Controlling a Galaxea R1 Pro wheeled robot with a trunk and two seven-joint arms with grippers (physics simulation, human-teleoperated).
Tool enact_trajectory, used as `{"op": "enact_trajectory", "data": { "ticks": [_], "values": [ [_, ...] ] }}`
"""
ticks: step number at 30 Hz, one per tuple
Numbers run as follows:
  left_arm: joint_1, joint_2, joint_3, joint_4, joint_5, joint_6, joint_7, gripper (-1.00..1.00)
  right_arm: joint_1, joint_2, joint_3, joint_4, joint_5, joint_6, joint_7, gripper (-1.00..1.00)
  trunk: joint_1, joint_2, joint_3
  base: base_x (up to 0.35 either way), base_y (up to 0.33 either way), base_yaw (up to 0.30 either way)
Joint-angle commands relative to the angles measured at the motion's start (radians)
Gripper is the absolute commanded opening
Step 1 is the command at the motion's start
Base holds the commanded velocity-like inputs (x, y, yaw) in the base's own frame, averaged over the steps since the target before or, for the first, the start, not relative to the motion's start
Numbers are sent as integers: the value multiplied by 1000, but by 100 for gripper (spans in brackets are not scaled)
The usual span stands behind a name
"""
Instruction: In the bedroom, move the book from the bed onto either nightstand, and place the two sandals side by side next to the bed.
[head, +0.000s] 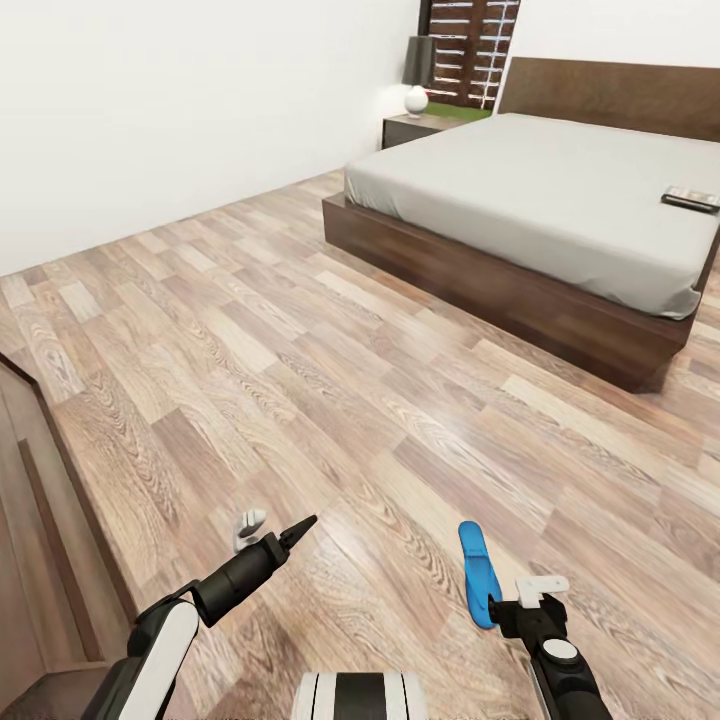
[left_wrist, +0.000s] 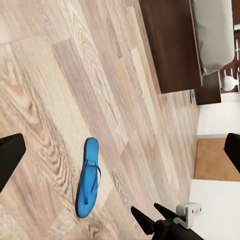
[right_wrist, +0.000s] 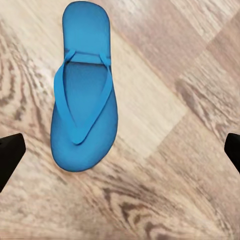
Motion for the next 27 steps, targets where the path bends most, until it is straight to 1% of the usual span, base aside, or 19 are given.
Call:
{"op": "enact_trajectory", "data": {
  "ticks": [1, 12, 23, 27],
  "values": [
    [0, 0, 1, 0, 7, 8, 0, 100, 0, 1, -2, -2, 9, 5, 2, 100, 0, -1, -5, 0, 0, 0],
    [0, 0, 1, 0, 7, 7, 0, 100, 0, 1, -2, -2, 9, 5, 3, 100, 5, -3, -47, 0, 0, 0],
    [0, 1, 2, 1, 7, 5, -2, 100, 0, 1, -2, -2, 9, 5, 3, 100, 5, -3, -47, 2, 2, 0],
    [0, 1, 3, 0, 7, 5, -3, 100, 0, 1, -2, -2, 9, 5, 3, 100, 5, -3, -47, 111, 84, 0]
  ]
}}
